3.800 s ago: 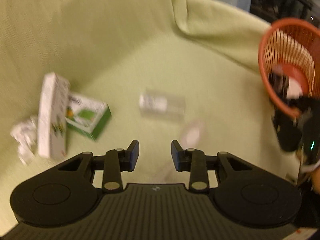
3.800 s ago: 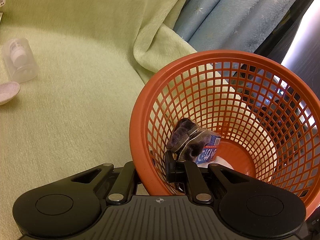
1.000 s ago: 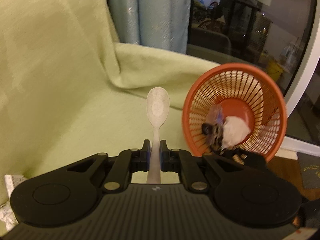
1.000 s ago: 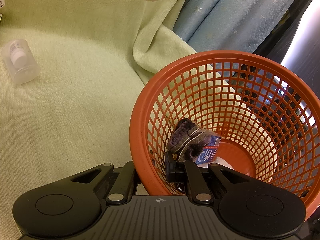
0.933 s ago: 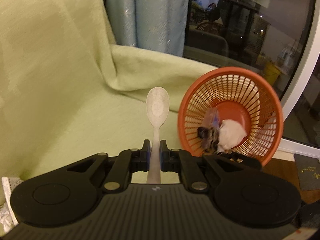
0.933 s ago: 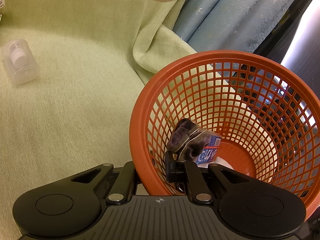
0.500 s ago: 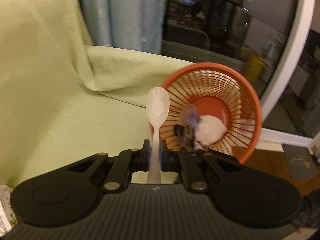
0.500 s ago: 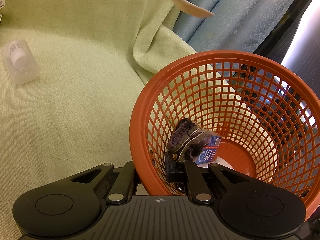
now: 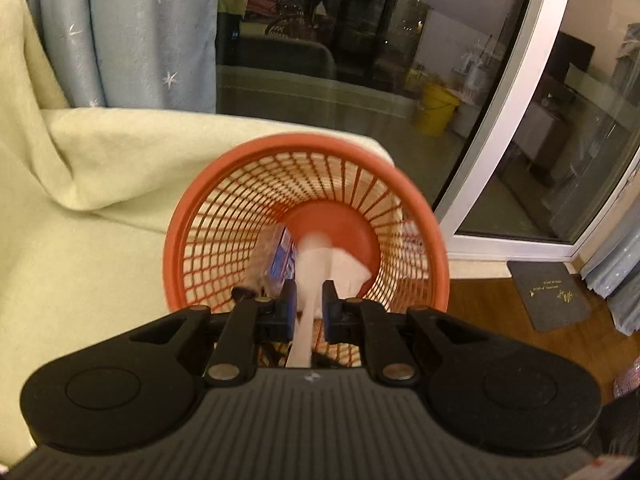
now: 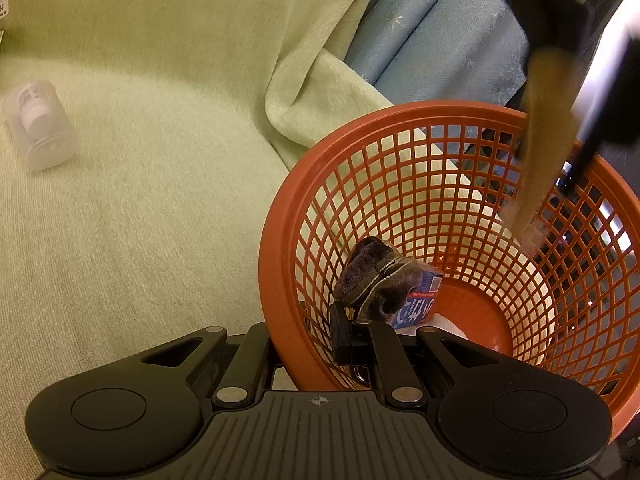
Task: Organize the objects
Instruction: 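Carry the white spoon into the basket and release it, then move the left gripper to the clear plastic cup and grasp it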
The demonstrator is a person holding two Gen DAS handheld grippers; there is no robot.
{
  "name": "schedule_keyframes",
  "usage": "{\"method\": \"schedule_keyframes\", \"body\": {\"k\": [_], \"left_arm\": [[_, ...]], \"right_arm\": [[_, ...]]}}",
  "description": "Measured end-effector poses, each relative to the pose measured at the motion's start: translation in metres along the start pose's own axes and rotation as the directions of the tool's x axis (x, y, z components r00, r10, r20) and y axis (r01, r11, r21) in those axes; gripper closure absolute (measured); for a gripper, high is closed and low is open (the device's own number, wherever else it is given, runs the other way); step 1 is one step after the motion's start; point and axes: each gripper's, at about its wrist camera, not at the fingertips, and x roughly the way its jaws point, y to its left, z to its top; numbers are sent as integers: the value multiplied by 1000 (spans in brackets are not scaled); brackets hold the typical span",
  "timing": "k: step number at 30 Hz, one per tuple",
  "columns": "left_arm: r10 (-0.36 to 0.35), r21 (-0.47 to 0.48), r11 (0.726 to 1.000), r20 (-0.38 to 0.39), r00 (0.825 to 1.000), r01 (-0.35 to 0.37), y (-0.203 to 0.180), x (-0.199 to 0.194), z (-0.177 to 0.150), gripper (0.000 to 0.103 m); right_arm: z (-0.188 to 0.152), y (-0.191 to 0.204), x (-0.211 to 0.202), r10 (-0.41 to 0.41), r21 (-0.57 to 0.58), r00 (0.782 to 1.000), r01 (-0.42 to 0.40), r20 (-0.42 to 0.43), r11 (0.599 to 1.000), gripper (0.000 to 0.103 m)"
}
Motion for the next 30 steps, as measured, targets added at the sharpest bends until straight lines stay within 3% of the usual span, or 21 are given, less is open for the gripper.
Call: {"method": "schedule_keyframes", "body": {"k": [4, 9, 14, 21, 25, 29, 30], "left_arm": [[47, -35, 998, 37, 998, -46, 11, -12, -5, 94], [183, -116, 978, 64, 981, -175, 44, -43, -25, 94], [345, -224, 921, 87, 934, -319, 84, -80, -44, 92], [511, -333, 814, 22, 859, -475, 132, -116, -89, 80], [553, -382, 764, -27, 832, -520, 149, -123, -121, 67], [554, -373, 758, -68, 830, -536, 154, -112, -143, 48], [550, -371, 760, -73, 832, -534, 154, -107, -147, 36]], "right_arm": [[2, 0, 1, 1, 2, 1000, -1, -1, 1000, 97], [2, 0, 2, 1, 5, 1000, -1, -1, 1000, 97], [1, -1, 3, 2, 7, 1000, -2, -1, 1000, 97], [1, -1, 3, 2, 7, 1000, -2, 0, 1000, 97], [3, -2, 4, 2, 5, 1000, -1, -1, 1000, 97], [3, -1, 4, 1, 5, 1000, -1, -2, 1000, 97], [3, -2, 5, 1, 5, 1000, -1, -1, 1000, 97]]}}
